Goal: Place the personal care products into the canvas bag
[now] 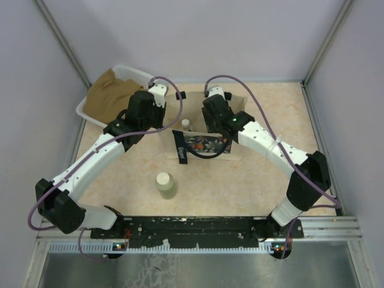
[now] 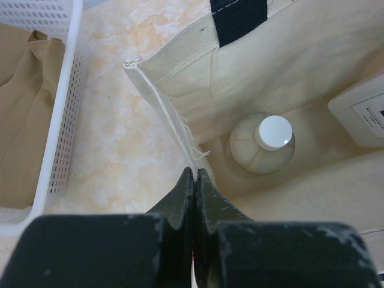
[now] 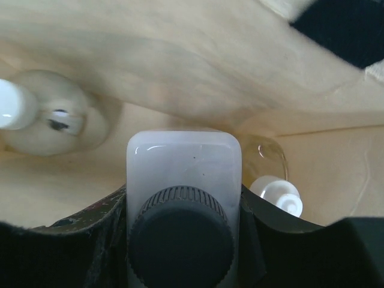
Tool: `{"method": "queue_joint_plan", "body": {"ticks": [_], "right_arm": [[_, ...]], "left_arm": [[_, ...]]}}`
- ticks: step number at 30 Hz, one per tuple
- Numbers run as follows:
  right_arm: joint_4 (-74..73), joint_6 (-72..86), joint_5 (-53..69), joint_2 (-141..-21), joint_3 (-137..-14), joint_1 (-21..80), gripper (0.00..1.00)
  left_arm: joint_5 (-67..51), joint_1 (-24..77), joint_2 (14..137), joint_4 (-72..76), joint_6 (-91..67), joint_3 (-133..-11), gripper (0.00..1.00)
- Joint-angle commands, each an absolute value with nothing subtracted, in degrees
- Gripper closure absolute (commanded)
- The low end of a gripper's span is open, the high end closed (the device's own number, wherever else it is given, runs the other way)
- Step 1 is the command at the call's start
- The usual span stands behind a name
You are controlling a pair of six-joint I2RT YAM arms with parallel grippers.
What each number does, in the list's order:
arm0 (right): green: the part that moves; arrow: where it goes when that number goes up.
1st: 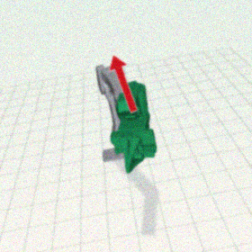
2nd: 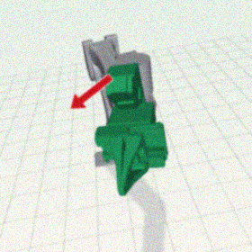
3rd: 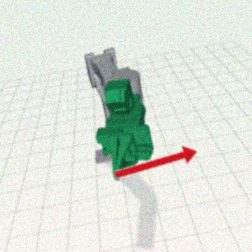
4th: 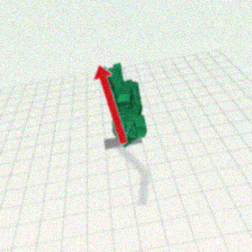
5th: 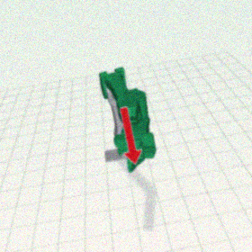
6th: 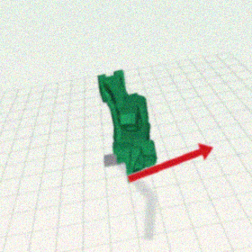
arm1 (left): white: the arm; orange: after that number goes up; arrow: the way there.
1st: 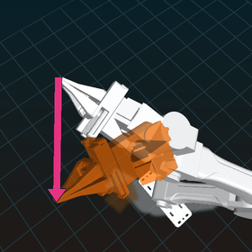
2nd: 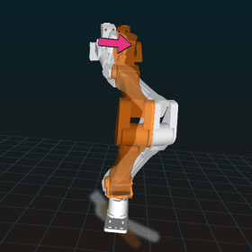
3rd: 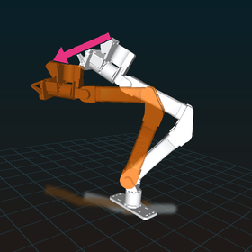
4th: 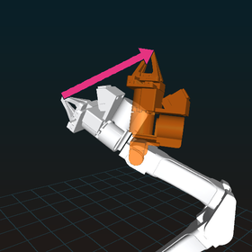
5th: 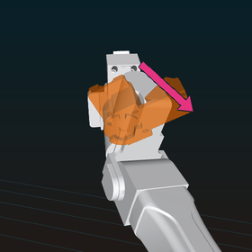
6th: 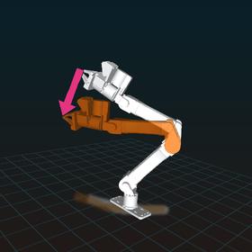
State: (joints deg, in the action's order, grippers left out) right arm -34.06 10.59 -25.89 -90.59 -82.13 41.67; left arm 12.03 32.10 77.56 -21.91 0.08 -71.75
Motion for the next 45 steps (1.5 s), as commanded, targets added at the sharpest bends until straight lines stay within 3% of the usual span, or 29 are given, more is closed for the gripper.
{"method": "queue_joint_plan", "body": {"ticks": [1, 16, 26, 31, 35, 40, 45], "right_arm": [[-22.1, 13.6, -22.8, -84.5, -79.0, 37.7, 1.00], [-27.5, 15.9, -25.0, -93.4, -78.0, 33.0, 0.99], [-29.9, 14.6, -22.8, -90.7, -80.6, 33.0, 0.14], [-33.9, 12.9, -22.6, -88.0, -86.2, 33.5, 0.01], [-38.9, 11.4, -22.1, -83.3, -90.6, 37.1, 0.01], [-47.7, 13.5, -29.3, -78.2, -95.3, 50.7, 0.01], [-48.8, 19.6, -32.8, -73.4, -90.3, 61.9, 0.01]], "left_arm": [[13.9, 31.6, 75.7, -20.3, 1.4, -72.1, 1.00], [15.4, 31.5, 76.5, -20.2, 1.3, -72.1, 1.00], [15.5, 31.5, 77.7, -19.8, 1.1, -71.9, 1.00], [15.5, 31.5, 78.4, -19.5, 0.9, -72.2, 1.00], [15.9, 31.4, 78.7, -19.5, 1.0, -72.2, 1.00], [16.6, 30.5, 79.0, -19.7, 1.1, -72.3, 1.00], [14.6, 29.7, 78.9, -19.6, 1.1, -72.7, 1.00]]}}
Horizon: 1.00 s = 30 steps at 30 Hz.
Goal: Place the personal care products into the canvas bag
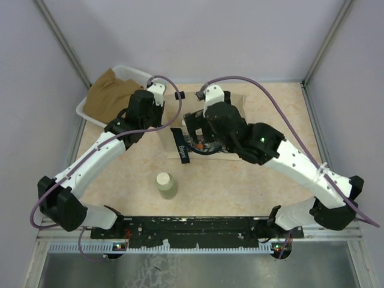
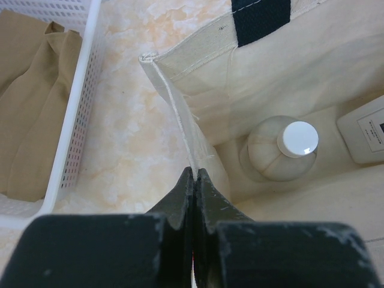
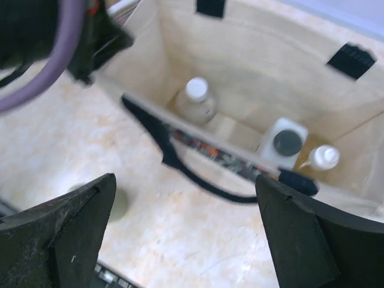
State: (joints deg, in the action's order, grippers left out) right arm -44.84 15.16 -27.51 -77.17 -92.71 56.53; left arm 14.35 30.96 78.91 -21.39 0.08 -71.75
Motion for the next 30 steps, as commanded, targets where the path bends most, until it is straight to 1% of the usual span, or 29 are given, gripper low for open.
{"method": "queue_joint_plan", "body": {"ticks": [1, 5, 8, 13, 22, 30], "right_arm": [[-48.5, 20.3, -33.1, -72.8, -88.7, 63.8, 0.01], [-43.8, 20.8, -34.3, -71.8, -81.3, 71.3, 0.01], [-35.7, 18.7, -34.3, -72.0, -75.0, 75.4, 0.01], [-18.5, 13.7, -27.9, -74.2, -65.5, 76.3, 0.01], [-9.7, 6.1, -20.3, -87.8, -66.7, 78.2, 0.01], [-11.9, 6.0, -18.1, -97.1, -71.6, 78.3, 0.01]], "left_arm": [[14.0, 29.5, 79.0, -19.7, 1.2, -72.9, 1.00], [11.3, 28.4, 79.5, -19.9, 1.7, -73.9, 1.00], [8.3, 27.3, 80.7, -19.9, 2.2, -75.2, 1.00], [5.2, 26.4, 82.3, -20.5, 2.8, -77.6, 1.00], [4.9, 25.4, 82.0, -20.8, 2.8, -77.7, 1.00], [4.7, 25.4, 81.0, -20.4, 2.7, -76.8, 1.00]]}}
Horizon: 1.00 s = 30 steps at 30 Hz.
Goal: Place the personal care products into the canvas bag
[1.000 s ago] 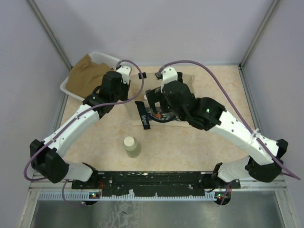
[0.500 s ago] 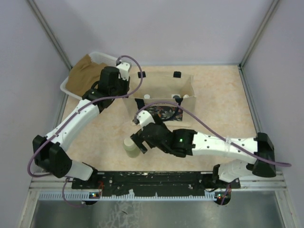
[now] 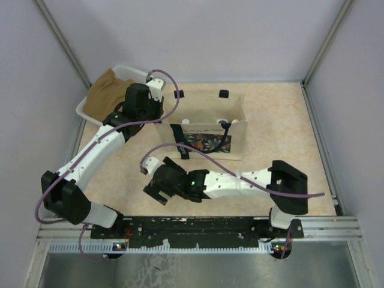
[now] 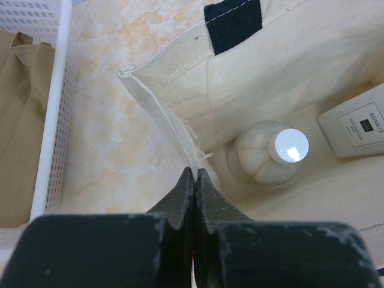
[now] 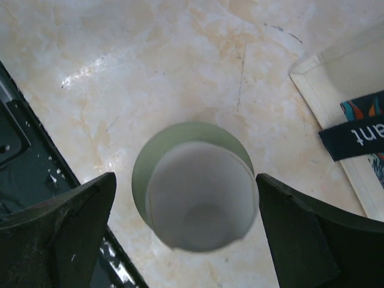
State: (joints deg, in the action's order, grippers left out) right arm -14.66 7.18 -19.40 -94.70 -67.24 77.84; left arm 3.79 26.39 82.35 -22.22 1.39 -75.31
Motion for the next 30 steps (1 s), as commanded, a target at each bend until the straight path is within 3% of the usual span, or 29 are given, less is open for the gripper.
{"method": "queue_joint_plan", "body": {"ticks": [1, 8, 11, 15, 20, 24, 30], "right_arm": [[-11.6, 6.0, -18.3, -97.7, -71.8, 78.3, 0.01], [-12.6, 5.1, -18.2, -102.7, -74.5, 78.2, 0.01], [-13.6, 5.2, -18.7, -103.5, -75.0, 78.1, 0.10], [-12.6, 6.1, -18.7, -102.6, -73.7, 77.8, 0.53], [-12.5, 8.1, -20.5, -99.9, -71.5, 77.3, 0.97], [-16.2, 11.8, -26.0, -94.0, -69.3, 76.7, 1.00], [-26.1, 17.7, -32.4, -75.2, -65.0, 74.3, 1.00]], "left_arm": [[4.7, 25.3, 80.9, -20.4, 2.7, -76.8, 1.00], [4.6, 24.9, 80.3, -19.7, 2.7, -75.8, 1.00], [4.4, 24.9, 80.0, -19.5, 2.7, -75.5, 1.00], [4.1, 24.8, 79.8, -19.2, 2.5, -75.2, 1.00], [3.7, 24.7, 80.0, -18.9, 2.3, -75.1, 1.00], [3.6, 24.6, 80.3, -18.9, 2.0, -75.0, 1.00], [3.6, 24.5, 80.0, -18.5, 1.7, -74.8, 1.00]]}}
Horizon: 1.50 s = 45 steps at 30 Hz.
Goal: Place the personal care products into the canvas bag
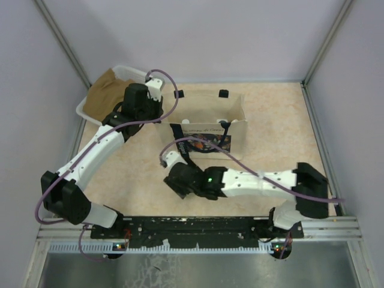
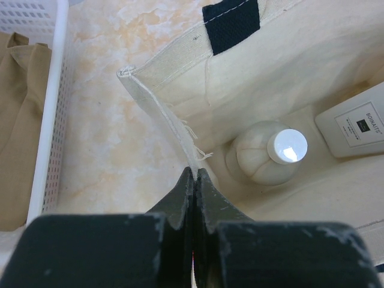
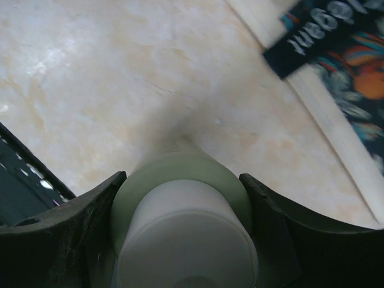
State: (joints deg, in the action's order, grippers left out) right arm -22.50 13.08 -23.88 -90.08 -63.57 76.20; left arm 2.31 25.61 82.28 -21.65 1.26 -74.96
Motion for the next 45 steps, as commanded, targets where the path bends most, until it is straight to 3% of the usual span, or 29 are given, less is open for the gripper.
{"method": "queue_joint_plan", "body": {"ticks": [1, 8, 12, 17, 23, 35, 45], "right_arm": [[-28.7, 18.4, -34.1, -72.5, -65.9, 74.2, 1.00], [-45.4, 20.1, -50.9, -63.5, -79.0, 73.5, 1.00], [-41.4, 12.3, -53.8, -62.6, -84.5, 70.3, 1.00], [-26.6, 2.5, -43.2, -65.6, -86.6, 59.1, 1.00], [-19.1, 2.2, -22.6, -76.5, -93.5, 43.8, 1.00], [-22.5, 2.5, -9.7, -97.4, -115.6, 43.1, 1.00], [-19.3, 4.2, -13.7, -99.5, -104.6, 44.2, 1.00]], "left_arm": [[3.5, 24.5, 80.0, -18.5, 1.7, -74.9, 1.00], [2.8, 24.5, 80.0, -18.3, 1.5, -75.0, 1.00], [2.5, 24.5, 79.8, -17.9, 1.2, -74.6, 1.00], [1.7, 24.5, 79.4, -17.3, 1.0, -74.0, 1.00], [0.0, 24.6, 78.6, -16.5, 0.5, -73.6, 1.00], [-1.1, 24.5, 78.7, -16.2, 0.7, -73.5, 1.00], [-1.9, 24.6, 78.7, -15.8, 0.7, -73.3, 1.00]]}}
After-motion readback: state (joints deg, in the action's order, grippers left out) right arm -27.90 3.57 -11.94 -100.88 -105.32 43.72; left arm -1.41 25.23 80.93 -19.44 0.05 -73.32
